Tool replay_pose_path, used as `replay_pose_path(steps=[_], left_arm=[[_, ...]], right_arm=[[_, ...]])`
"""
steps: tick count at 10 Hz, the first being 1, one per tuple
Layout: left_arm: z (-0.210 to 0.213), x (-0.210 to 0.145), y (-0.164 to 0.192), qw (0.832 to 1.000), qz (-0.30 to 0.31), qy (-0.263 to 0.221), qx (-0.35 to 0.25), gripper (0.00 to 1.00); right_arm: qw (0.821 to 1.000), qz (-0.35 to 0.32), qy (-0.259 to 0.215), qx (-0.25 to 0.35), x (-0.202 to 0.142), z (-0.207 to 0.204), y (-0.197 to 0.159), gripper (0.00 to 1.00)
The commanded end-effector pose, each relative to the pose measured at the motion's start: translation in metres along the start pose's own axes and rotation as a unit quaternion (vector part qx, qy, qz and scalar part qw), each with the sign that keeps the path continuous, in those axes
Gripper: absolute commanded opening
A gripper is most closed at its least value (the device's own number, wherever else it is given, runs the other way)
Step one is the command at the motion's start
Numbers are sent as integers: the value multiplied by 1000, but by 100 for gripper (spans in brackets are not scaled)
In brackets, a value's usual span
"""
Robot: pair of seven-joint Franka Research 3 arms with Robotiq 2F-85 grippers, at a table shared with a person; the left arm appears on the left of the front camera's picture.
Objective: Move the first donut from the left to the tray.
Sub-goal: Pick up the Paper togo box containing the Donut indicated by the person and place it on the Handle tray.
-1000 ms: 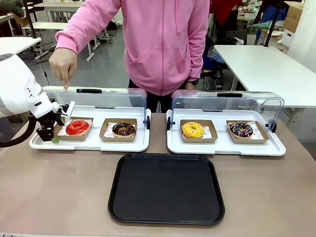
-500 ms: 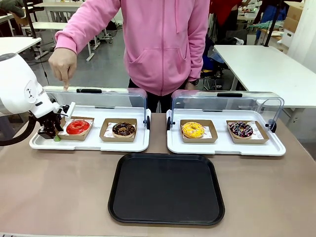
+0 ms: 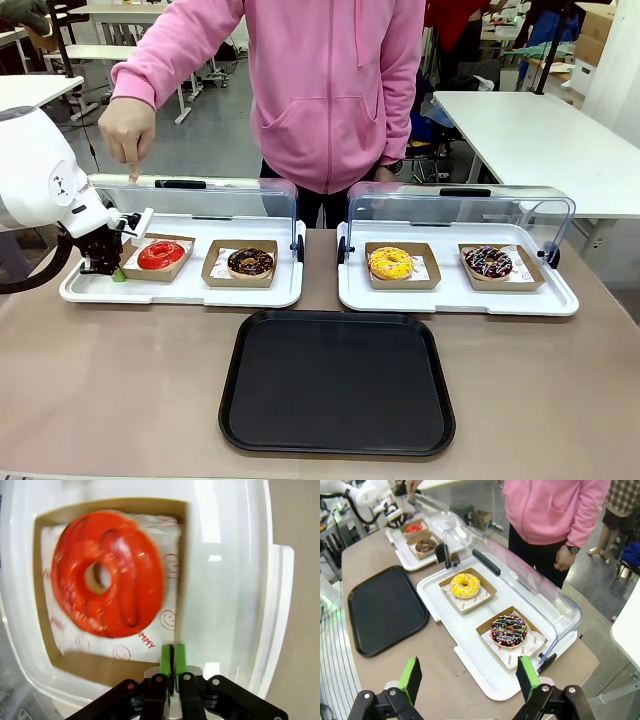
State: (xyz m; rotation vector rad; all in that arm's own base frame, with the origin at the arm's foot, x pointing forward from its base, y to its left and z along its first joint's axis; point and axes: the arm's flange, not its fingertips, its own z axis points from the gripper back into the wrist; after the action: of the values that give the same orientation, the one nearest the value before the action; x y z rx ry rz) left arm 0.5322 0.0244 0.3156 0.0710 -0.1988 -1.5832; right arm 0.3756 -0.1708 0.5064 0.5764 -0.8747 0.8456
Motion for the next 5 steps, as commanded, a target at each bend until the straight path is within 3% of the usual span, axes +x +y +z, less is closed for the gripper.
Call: replay_pose_path(steps=[1,5], left_arm=[[1,0,2,1000,-4,11,-13,0],[0,0,0,1000,-1,0,-3,0]], right_arm=[[1000,6,-14,0,2,-2,0,100],[1000,6,-14,0,2,-2,0,100]])
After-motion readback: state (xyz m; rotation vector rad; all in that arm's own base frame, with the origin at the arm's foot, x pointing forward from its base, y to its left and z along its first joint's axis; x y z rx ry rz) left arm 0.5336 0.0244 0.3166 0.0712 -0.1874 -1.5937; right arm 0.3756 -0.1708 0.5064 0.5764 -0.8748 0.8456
